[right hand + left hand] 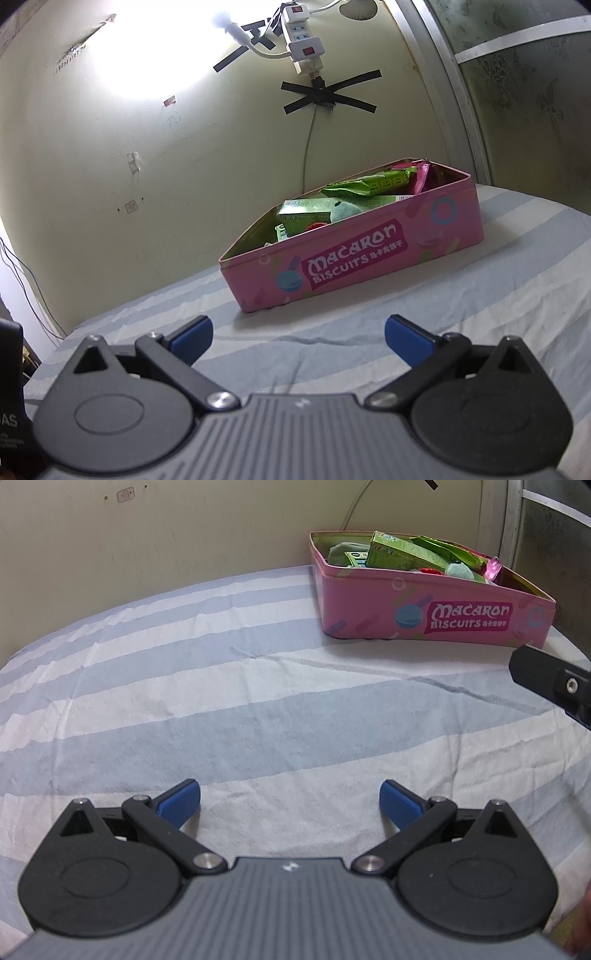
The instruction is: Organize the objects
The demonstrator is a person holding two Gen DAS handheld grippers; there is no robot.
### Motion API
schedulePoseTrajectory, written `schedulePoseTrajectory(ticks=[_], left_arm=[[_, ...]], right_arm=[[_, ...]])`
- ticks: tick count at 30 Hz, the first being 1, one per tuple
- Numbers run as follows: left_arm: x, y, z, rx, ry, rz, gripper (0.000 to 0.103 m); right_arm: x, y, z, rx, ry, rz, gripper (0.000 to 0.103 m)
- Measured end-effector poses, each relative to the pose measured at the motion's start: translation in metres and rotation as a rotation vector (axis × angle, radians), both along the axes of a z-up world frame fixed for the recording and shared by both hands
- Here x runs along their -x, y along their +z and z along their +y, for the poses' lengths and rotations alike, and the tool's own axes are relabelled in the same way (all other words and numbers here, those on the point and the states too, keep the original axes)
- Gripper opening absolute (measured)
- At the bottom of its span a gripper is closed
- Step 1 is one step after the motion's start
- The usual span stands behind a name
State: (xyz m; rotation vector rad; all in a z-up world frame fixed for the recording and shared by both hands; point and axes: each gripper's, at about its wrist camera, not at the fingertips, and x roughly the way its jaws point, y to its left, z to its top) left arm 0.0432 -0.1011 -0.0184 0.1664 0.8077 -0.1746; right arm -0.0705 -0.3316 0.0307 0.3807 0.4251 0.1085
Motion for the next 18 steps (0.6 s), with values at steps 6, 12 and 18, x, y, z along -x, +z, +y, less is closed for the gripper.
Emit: schedulePoseTrajectory(ticks=[6, 12, 18], left_arm=[[-0.0001, -0.0003, 0.0, 0.001, 0.001, 0.001, 0.103], [-0.0002, -0.0006, 0.0001, 0.002, 0.001, 0.002, 0.103], [-0.0004, -0.0005, 0.0004, 0.002, 0.0, 0.002, 0.103]], right_arm=[[0.0001, -0.001, 0.0, 0.0, 0.0, 0.002, 0.103], [-0.0002, -0.0025, 0.0004, 0.0, 0.0, 0.003, 0.103], [-0.0005, -0.0034, 0.0013, 0.0, -0.001, 0.005, 0.103]])
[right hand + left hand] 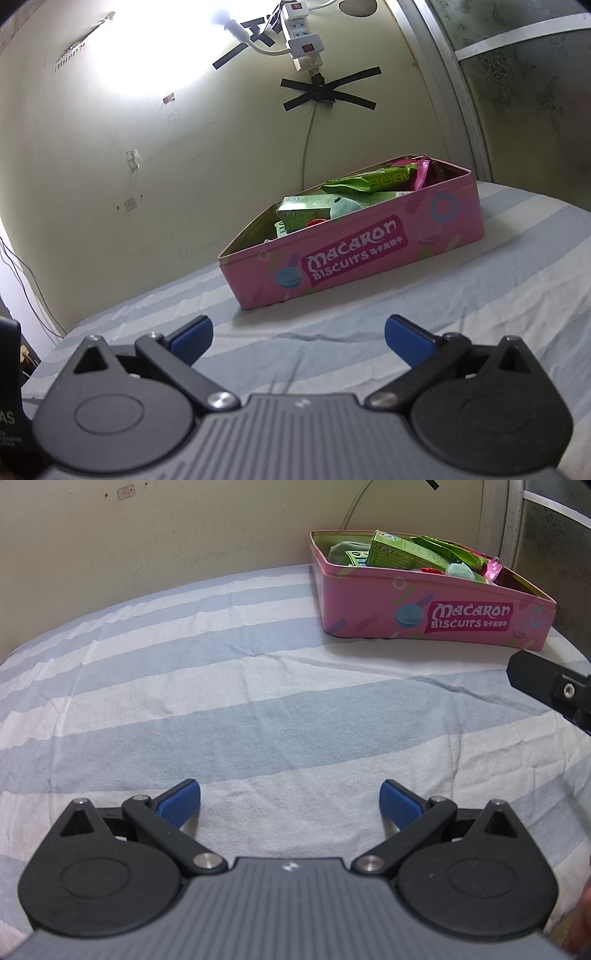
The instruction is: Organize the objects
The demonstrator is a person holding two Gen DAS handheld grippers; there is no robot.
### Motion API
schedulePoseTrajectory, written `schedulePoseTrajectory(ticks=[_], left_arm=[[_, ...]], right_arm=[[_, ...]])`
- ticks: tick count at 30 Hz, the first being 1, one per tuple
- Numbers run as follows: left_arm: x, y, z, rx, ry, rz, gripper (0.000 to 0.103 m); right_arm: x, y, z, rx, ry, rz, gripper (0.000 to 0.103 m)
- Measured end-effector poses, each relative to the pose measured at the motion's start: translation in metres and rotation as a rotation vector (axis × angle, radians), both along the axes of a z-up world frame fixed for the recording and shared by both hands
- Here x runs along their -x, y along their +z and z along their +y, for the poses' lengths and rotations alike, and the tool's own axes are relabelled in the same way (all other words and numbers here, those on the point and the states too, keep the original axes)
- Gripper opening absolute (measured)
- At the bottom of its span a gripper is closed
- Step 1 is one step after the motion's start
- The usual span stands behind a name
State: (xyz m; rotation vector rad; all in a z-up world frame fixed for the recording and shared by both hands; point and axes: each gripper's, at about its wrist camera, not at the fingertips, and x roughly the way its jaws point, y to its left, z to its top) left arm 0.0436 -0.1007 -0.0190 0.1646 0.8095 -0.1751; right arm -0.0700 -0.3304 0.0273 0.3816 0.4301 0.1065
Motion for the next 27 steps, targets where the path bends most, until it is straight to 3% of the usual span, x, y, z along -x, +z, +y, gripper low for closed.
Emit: schedulePoseTrajectory(ticks=[27], left_arm=[[-0.0006, 0.0, 0.0014, 0.002, -0.001, -0.001, 0.103]], right_arm=[[-0.0013, -0.0009, 0.002, 0.002, -0.001, 0.0, 0.103]])
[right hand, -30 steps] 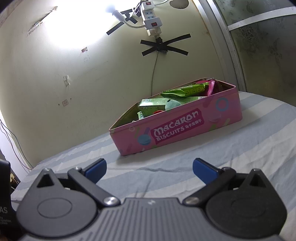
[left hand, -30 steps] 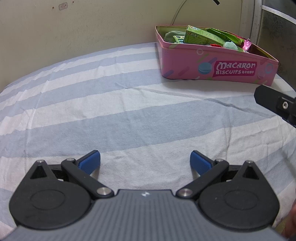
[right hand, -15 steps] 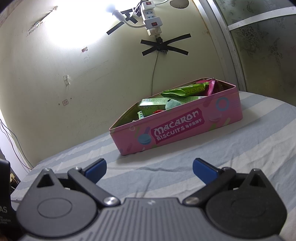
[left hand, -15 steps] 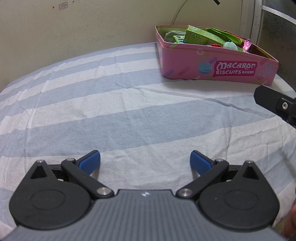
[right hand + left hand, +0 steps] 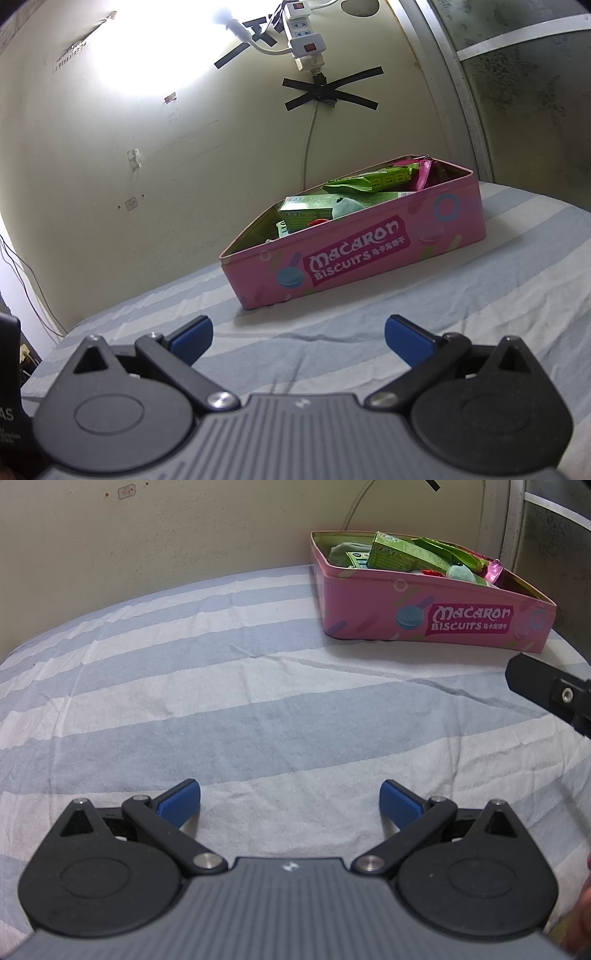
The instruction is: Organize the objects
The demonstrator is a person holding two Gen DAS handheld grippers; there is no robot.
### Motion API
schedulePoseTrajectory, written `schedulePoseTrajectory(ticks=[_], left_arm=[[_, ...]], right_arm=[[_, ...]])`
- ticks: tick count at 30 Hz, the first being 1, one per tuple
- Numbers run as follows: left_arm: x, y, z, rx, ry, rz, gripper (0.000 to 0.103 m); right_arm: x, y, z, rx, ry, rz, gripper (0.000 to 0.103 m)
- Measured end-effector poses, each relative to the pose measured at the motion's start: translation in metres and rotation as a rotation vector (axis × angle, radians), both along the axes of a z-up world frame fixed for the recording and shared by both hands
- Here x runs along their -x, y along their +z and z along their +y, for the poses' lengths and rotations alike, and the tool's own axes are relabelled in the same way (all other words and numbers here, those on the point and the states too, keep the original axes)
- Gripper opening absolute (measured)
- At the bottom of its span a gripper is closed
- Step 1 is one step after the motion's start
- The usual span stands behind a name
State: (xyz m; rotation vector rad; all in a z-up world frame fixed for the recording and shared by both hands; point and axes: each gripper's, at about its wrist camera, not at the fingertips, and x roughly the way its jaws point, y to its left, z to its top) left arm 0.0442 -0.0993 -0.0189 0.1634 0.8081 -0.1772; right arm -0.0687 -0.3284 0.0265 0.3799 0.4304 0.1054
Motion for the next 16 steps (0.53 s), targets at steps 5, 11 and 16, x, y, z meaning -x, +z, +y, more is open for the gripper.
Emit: schedulePoseTrajectory(ticks=[5, 11, 16], left_arm=[[-0.0011, 0.0013, 0.0012, 0.002, -0.003, -0.001, 0.103], [-0.0018, 0.0039, 0.0033, 0.002, -0.007, -0.012, 0.103], [0.0002, 0.0084, 0.0045, 0.001, -0.019, -0.043, 0.103]], right_arm=[[-0.0001, 0.0002, 0.0018, 0.002, 0.001, 0.0, 0.103], [-0.0002, 0.0007, 0.0037, 0.003, 0.0, -0.001, 0.103], [-0.0007, 0.0019, 0.0029, 0.007, 0.003, -0.004, 0.103]])
